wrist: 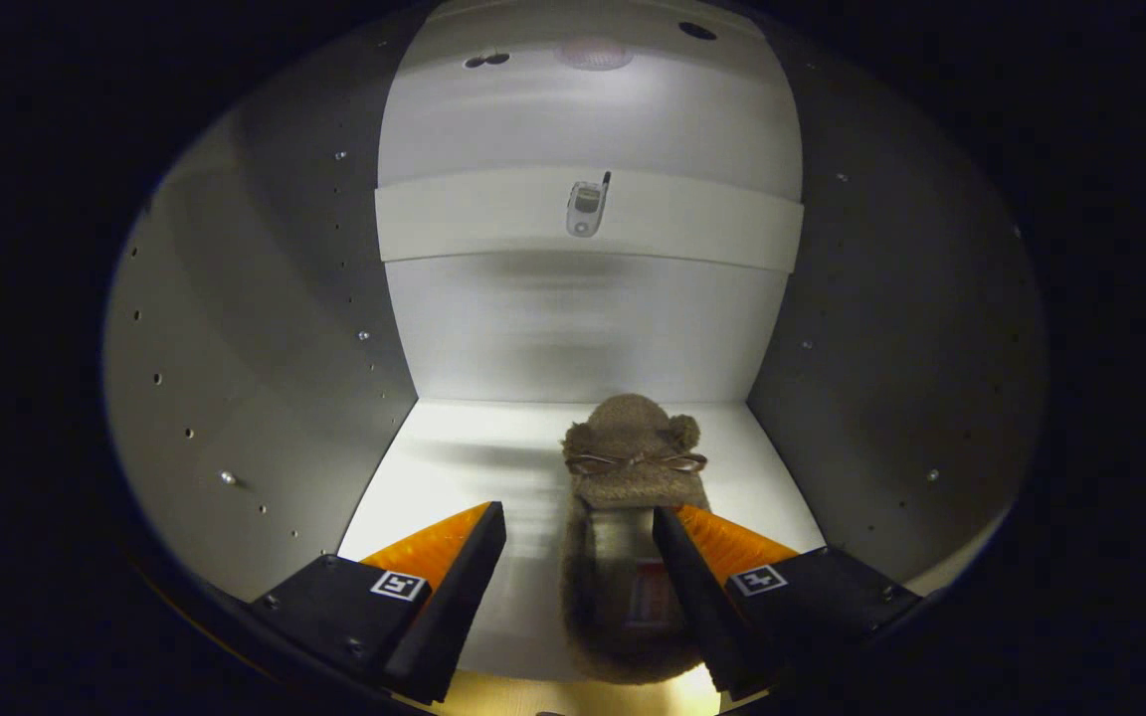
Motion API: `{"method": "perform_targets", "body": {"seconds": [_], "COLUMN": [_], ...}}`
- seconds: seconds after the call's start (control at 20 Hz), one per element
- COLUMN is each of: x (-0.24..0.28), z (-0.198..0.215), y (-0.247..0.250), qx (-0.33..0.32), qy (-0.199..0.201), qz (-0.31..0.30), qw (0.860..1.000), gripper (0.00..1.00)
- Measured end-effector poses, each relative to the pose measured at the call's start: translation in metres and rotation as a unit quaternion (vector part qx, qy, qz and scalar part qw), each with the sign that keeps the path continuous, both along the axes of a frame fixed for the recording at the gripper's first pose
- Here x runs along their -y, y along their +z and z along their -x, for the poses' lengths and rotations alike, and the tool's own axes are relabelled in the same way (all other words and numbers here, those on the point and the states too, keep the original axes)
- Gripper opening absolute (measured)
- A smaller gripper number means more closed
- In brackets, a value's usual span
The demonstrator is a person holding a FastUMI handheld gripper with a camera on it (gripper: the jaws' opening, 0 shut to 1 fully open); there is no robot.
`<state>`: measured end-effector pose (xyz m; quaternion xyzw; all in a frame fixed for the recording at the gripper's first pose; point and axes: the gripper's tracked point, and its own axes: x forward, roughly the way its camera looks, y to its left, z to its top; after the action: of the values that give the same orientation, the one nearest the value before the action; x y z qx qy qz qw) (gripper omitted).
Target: Open the shoe cabinet door, grab the shoes and put them into the shoe cabinet, then close the shoe cabinet door.
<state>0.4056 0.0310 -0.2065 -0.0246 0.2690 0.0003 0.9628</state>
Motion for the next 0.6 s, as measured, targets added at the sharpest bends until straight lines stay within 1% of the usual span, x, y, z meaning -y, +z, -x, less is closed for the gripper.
{"method": "perform_targets", "body": {"seconds": [0.15, 0.3, 0.6], "x": [0.004, 0.006, -0.001], "z": [0.028, 0.065, 0.158], "y": [0.015, 0.040, 0.081], "qx": [0.017, 0.049, 0.101], "qy": [-0.008, -0.017, -0.024], "qz": [-0.004, -0.017, -0.024], "qw": [1.000, 0.998, 0.994], "gripper": [0.98, 0.98, 0.98]}}
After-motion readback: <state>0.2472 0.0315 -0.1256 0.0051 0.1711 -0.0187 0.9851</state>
